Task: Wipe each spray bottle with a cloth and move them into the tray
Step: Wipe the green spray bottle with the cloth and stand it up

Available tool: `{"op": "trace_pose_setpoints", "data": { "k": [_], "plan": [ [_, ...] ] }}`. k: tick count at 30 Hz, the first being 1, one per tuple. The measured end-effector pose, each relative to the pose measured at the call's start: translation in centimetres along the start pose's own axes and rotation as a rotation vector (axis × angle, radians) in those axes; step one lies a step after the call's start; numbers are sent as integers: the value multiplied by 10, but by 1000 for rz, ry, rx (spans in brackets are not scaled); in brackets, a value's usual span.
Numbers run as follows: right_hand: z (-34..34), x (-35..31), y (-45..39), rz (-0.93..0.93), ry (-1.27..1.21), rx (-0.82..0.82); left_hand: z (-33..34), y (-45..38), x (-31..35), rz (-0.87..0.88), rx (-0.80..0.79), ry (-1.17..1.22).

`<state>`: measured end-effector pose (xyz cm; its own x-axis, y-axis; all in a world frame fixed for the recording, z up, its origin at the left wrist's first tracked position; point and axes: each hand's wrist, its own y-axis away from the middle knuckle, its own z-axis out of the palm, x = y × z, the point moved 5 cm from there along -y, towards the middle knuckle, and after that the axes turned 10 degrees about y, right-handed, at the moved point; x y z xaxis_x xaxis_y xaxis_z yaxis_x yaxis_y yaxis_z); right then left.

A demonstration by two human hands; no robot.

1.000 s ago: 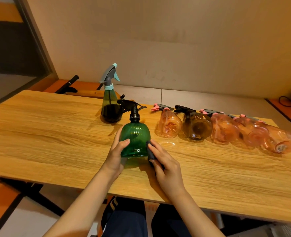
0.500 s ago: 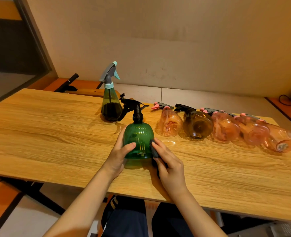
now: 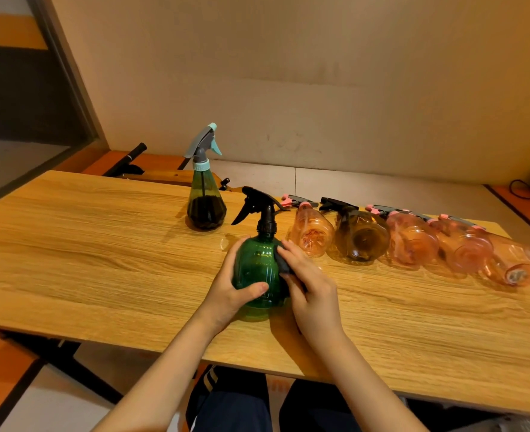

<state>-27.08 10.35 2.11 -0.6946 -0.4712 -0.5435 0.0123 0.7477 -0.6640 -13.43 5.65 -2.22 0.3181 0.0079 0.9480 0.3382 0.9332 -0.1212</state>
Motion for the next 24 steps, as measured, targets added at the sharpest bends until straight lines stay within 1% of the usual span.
{"op": "trace_pose_setpoints", "data": {
  "k": [4,6,12,15,17,21,24],
  "plan": [
    [-4,-6,-20,-64,30,-53,4,3,3,8,-30,-25],
    [-7,-2,-19,-70,3,-42,4,3,3,9,-43,-33],
    [-6,16,-4,122,-118,55,2,3,1,-6,-61,-24],
    [-3,15,-1,152,-134,57,1,2,0,-9,-58,5],
    [0,15,2,160,-144,60,-2,0,-1,-28,-32,68],
    [6,15,23,100,-95,78,-6,-2,-2,-49,2,169],
    [11,9,32,-35,-23,27,-11,-3,-1,-44,80,296]
  ]
}}
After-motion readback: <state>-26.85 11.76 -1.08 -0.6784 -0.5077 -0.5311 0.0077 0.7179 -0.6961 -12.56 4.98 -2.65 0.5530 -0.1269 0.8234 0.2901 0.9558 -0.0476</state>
